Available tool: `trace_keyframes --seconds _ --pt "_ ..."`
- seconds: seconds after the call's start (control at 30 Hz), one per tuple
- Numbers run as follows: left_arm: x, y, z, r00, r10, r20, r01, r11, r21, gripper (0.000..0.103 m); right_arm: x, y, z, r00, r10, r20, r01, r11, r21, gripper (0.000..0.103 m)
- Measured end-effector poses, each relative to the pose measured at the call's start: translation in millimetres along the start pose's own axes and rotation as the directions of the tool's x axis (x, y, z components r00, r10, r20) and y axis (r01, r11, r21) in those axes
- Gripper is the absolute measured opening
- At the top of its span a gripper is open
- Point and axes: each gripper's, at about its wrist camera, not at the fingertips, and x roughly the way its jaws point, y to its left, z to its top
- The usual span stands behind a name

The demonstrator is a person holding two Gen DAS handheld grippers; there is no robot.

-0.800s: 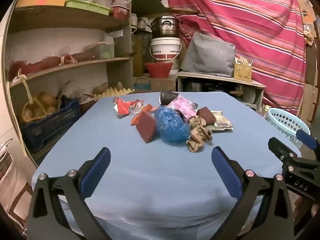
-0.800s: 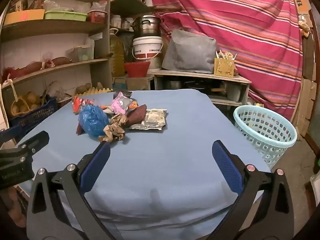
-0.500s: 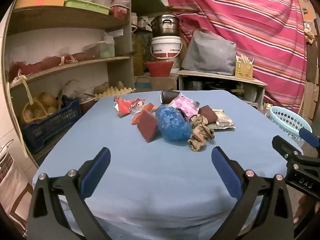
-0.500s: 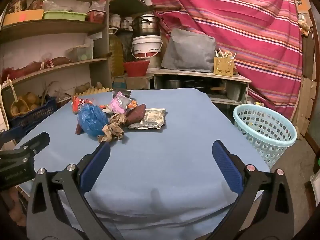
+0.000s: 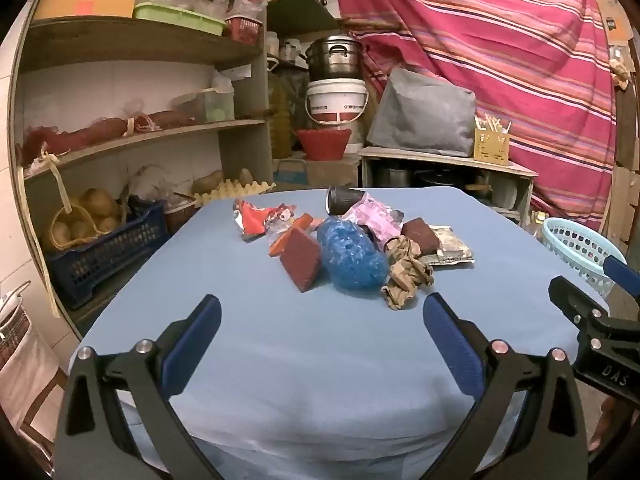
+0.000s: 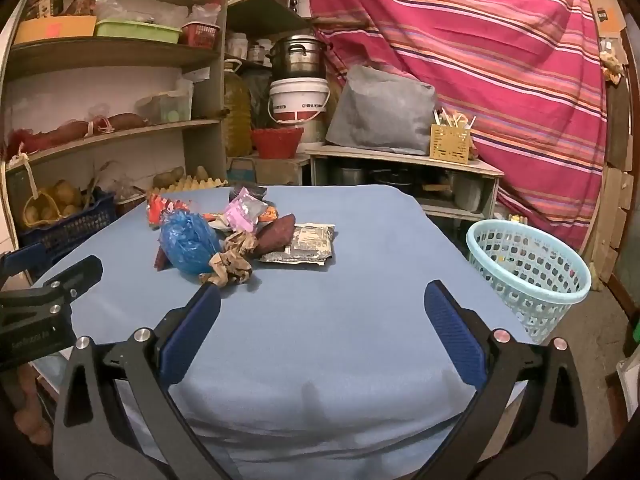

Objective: Collect trash

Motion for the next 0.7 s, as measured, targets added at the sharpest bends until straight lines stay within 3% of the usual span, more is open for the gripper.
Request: trace_keyframes --seconds 0.7 --pt "-4.6 0.4 3.1 1.000 0.002 0.018 -0.002 1.000 0.008 0.099 1.3 -10.1 0.6 1.000 -0.008 0.001 0.007 1.000 0.003 0.099"
